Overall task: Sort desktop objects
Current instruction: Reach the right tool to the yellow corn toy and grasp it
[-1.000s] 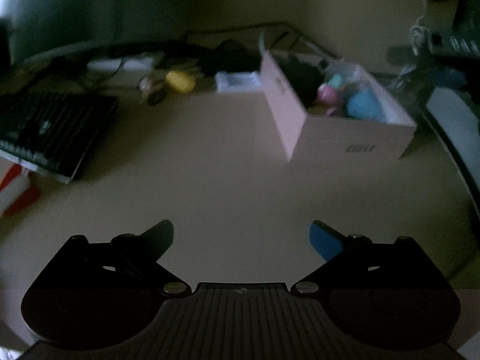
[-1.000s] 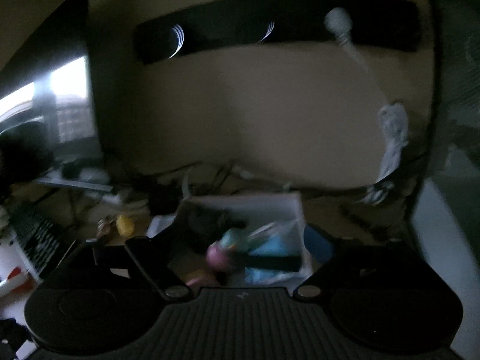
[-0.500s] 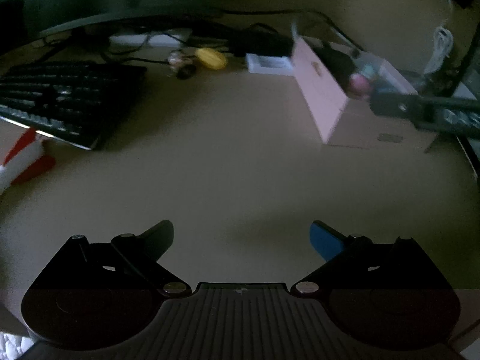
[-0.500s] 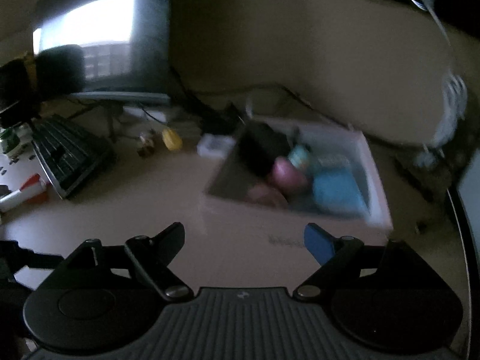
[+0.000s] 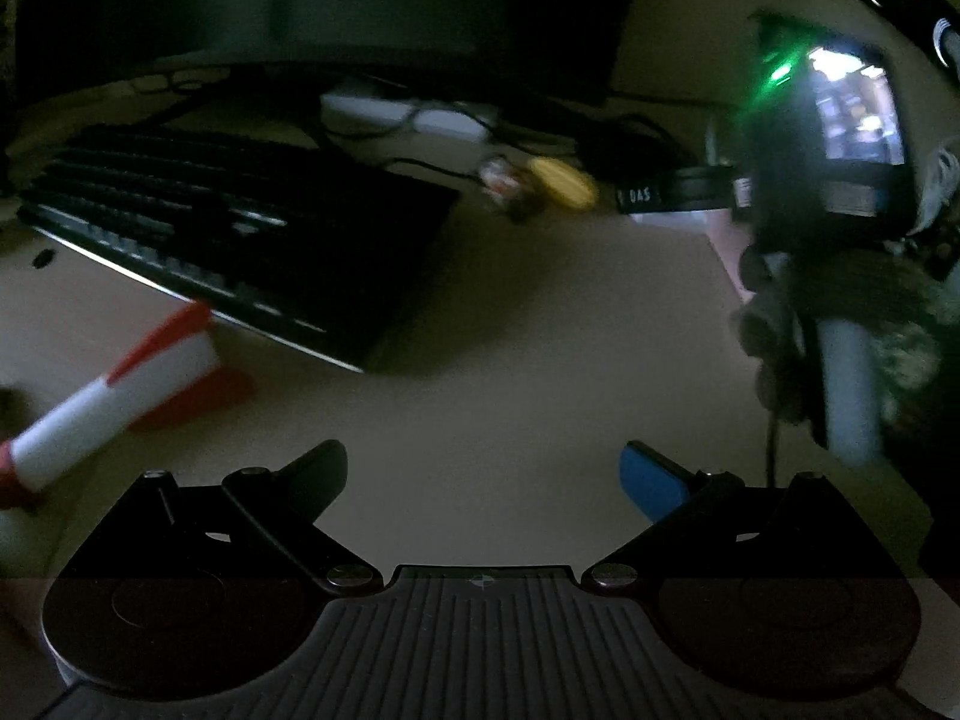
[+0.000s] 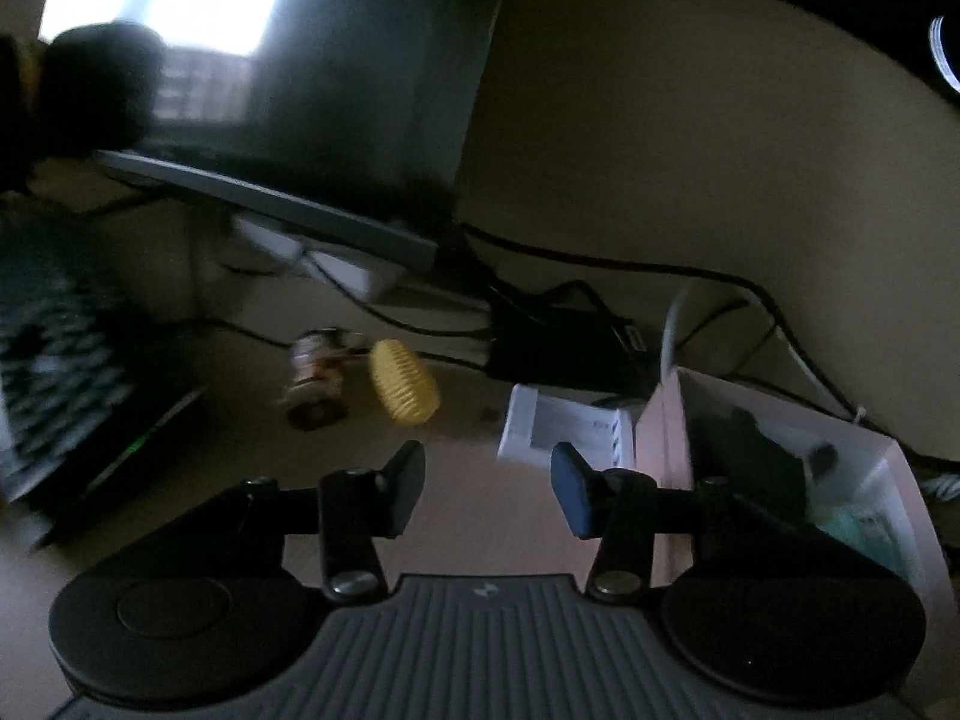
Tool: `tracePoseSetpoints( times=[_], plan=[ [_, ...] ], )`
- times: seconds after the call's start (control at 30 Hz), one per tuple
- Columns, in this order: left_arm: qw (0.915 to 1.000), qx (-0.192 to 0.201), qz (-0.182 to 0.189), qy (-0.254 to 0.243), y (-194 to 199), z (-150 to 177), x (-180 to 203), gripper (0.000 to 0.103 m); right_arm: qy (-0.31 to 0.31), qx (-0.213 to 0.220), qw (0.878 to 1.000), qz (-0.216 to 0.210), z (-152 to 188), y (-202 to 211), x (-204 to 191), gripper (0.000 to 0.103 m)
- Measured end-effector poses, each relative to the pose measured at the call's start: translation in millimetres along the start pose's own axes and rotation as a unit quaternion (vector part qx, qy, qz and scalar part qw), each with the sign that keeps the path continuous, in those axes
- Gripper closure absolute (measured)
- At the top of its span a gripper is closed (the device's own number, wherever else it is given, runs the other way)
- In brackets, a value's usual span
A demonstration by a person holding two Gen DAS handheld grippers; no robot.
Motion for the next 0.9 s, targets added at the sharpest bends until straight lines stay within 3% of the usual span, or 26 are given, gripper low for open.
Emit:
tracePoseSetpoints(
  times=[0.1, 0.2, 0.23, 0.33, 0.4, 0.5, 0.6, 0.63, 0.73, 0.8, 0.9],
  plan=[
    [1.0, 0.0, 0.0, 0.008, -1, -5, -15, 0.003, -0.003, -0.025, 0.999, 0.03, -11, -36, -5, 0.057],
    [1.0, -0.002, 0.004, 0.005, -3, -6, -23, 0.003, 0.008, -0.058, 0.997, 0.056, -13, -65, -4, 0.074],
    [1.0, -0.003, 0.005, 0.004, -3, -5, -24, 0.003, 0.009, -0.052, 0.997, 0.06, -14, -67, -3, 0.074],
    [0.9999, -0.011, 0.008, 0.002, -9, -5, -25, 0.003, 0.001, -0.051, 0.998, 0.036, -12, -63, 2, 0.079],
    [0.9998, -0.015, 0.011, -0.002, -12, -3, -23, 0.003, -0.005, -0.053, 0.999, 0.001, -6, -51, -2, 0.08],
    [0.9995, -0.019, 0.021, -0.013, -15, -3, -15, 0.003, -0.011, -0.066, 0.993, -0.093, 10, -14, -8, 0.08],
    [0.9992, -0.024, 0.027, -0.019, -19, 1, -8, 0.003, -0.004, -0.065, 0.972, -0.225, 20, 26, -14, 0.077],
    [0.999, -0.026, 0.029, -0.021, -20, 2, -6, 0.003, 0.006, -0.05, 0.973, -0.227, 20, 39, -15, 0.074],
    [0.9987, -0.031, 0.032, -0.026, -21, 6, 1, 0.003, 0.042, 0.002, 0.986, -0.163, 11, 47, -19, 0.06],
    [0.9985, -0.031, 0.033, -0.03, -18, 9, 3, 0.003, 0.048, 0.008, 0.992, -0.115, 0, 32, -22, 0.055],
    [0.9987, -0.029, 0.026, -0.032, -11, 14, 1, 0.003, 0.035, 0.0, 0.996, -0.08, -18, -8, -22, 0.055]
  ],
)
Point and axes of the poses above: each gripper's, at about its wrist camera, not at the fingertips, and y roughly against the way its jaws point, x to its right, z to its underside, the point moved 3 cm from there along -y, roughly the way its jaws point, and after that the axes turned 2 degrees about -x, right-handed, at the moved point
